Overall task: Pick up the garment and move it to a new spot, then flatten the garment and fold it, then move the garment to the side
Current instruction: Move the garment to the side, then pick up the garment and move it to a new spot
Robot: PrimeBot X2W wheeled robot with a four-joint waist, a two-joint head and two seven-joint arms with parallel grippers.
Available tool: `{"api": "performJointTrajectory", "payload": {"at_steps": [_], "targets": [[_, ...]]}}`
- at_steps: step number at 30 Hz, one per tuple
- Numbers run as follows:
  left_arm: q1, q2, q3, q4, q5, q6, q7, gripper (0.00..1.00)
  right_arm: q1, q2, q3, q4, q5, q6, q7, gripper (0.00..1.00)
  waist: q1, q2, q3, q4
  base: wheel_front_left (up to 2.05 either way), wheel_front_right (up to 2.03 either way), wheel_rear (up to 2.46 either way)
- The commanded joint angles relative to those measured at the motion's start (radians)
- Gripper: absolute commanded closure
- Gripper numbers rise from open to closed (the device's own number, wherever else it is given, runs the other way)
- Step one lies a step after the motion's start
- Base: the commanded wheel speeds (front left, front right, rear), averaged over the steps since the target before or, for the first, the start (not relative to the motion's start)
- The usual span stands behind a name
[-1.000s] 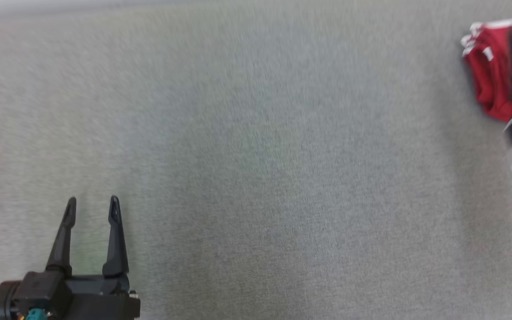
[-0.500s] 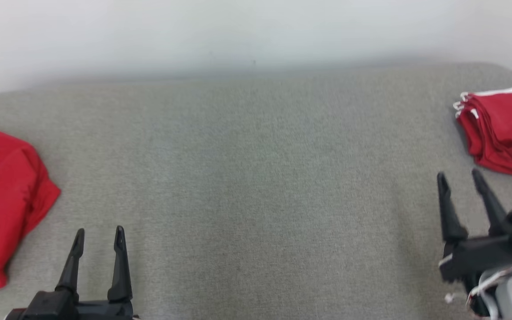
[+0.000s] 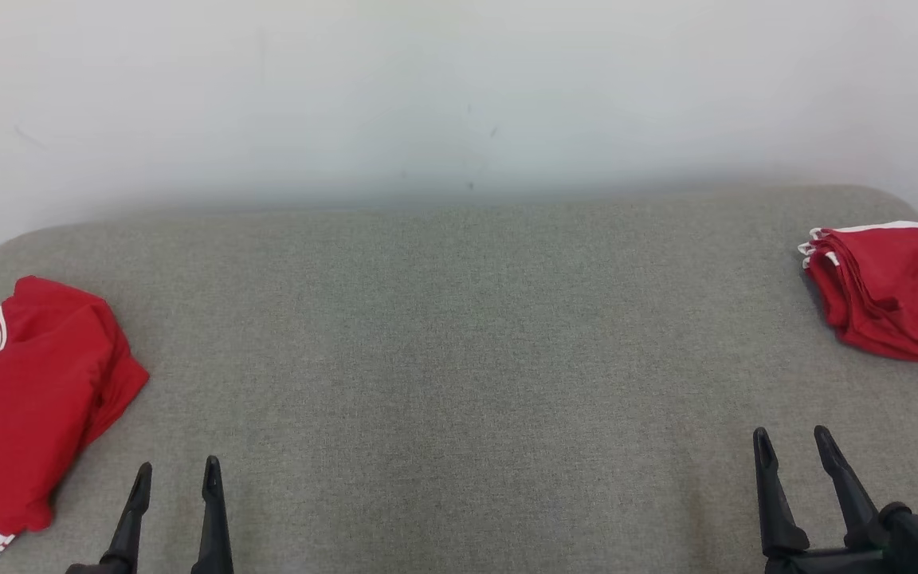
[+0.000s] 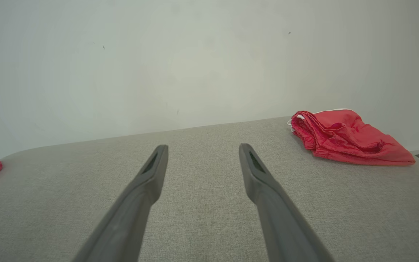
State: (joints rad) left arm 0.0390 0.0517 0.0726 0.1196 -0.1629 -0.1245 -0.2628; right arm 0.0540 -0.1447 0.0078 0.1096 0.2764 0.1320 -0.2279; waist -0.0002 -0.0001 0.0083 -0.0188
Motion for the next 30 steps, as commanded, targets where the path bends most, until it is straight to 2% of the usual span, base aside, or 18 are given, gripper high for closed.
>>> {"api": "performJointTrajectory", "payload": {"at_steps": [1, 19, 25, 30], "targets": [[0.009, -0.001, 0.003, -0.003, -0.002, -0.006, -0.003, 0.00, 0.013, 0.005, -0.004, -0.010, -0.012, -0.003, 0.005, 0.00, 0.0002, 0.0001, -0.007, 0.001, 0.00, 0.00, 0.00], [0.014, -0.002, 0.002, -0.002, 0.008, -0.005, -0.003, 0.00, 0.044, 0.027, -0.015, -0.020, -0.032, -0.003, 0.015, 0.00, 0.0002, 0.0001, -0.014, 0.023, 0.00, 0.00, 0.00], [-0.004, 0.001, 0.012, 0.013, 0.014, -0.005, -0.003, 0.00, 0.049, 0.033, -0.007, -0.015, -0.027, -0.003, 0.012, 0.00, 0.0002, 0.0001, -0.005, 0.097, 0.00, 0.00, 0.00], [-0.009, 0.004, 0.019, 0.020, 0.017, -0.004, -0.003, 0.00, 0.051, 0.040, -0.007, -0.007, -0.024, -0.003, 0.009, 0.00, 0.0002, 0.0001, 0.007, 0.190, 0.00, 0.00, 0.00]]}}
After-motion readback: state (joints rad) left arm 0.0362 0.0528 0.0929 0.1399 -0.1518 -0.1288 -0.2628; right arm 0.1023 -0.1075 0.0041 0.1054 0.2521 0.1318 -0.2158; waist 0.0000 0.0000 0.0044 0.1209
